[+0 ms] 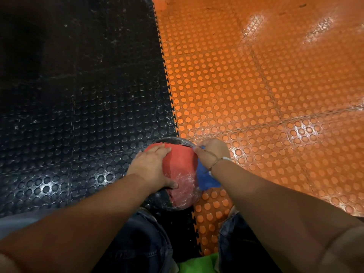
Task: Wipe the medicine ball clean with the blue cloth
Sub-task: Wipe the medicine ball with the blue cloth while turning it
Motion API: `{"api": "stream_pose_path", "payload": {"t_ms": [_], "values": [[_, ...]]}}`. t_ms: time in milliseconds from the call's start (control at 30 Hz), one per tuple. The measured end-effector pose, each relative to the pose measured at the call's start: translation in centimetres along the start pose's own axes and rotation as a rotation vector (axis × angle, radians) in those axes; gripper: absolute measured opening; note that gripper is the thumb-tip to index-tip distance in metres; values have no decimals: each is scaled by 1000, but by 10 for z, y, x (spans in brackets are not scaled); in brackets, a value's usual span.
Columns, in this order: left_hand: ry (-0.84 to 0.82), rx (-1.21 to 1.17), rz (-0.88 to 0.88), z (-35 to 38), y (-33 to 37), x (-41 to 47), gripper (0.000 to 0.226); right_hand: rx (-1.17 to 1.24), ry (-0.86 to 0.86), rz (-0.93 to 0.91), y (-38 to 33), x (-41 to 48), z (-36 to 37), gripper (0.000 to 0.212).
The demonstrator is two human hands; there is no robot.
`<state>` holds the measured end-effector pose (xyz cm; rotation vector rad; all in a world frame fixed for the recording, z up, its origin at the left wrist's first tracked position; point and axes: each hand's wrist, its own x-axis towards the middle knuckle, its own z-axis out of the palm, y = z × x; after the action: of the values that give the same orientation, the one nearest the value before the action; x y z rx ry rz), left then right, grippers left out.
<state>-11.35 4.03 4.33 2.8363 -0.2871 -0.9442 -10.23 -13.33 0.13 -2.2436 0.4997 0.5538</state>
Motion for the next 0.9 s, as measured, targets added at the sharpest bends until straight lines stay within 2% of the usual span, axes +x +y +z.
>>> {"api": "stream_pose_path", "payload": {"t_ms": [67, 100, 233, 267, 400, 467, 600, 667, 767, 800, 900], "values": [[12, -14, -18, -1, -2, 0, 113, -12, 0, -135, -5, -5, 5, 20], [11, -20, -22, -3, -3, 0, 113, -22, -1, -145, -4, -6, 4, 22], [8, -1, 5, -1, 0, -2, 112, 5, -2, 130, 7, 1, -5, 21], [14, 16, 10, 1, 1, -1, 113, -45, 7, 104, 5, 0, -3, 20], [27, 41, -16, 2, -3, 6, 113, -238, 17, -401, -16, -22, 14, 24], [12, 12, -25, -1, -9, 8, 113, -282, -15, -504, -14, -21, 14, 24], [24, -45, -14, 1, -11, 9, 112, -168, 41, -235, -3, -8, 0, 25], [37, -42, -10, 1, -11, 13, 111, -272, 68, -276, -9, -12, 9, 26], [36, -46, -19, -1, -15, 19, 106, -393, 56, -532, -27, -32, 30, 26], [30, -48, -24, -2, -17, 20, 107, -381, 49, -543, -27, -33, 30, 26], [22, -53, -27, -3, -20, 21, 111, -226, 56, -296, -18, -15, 11, 25]]}}
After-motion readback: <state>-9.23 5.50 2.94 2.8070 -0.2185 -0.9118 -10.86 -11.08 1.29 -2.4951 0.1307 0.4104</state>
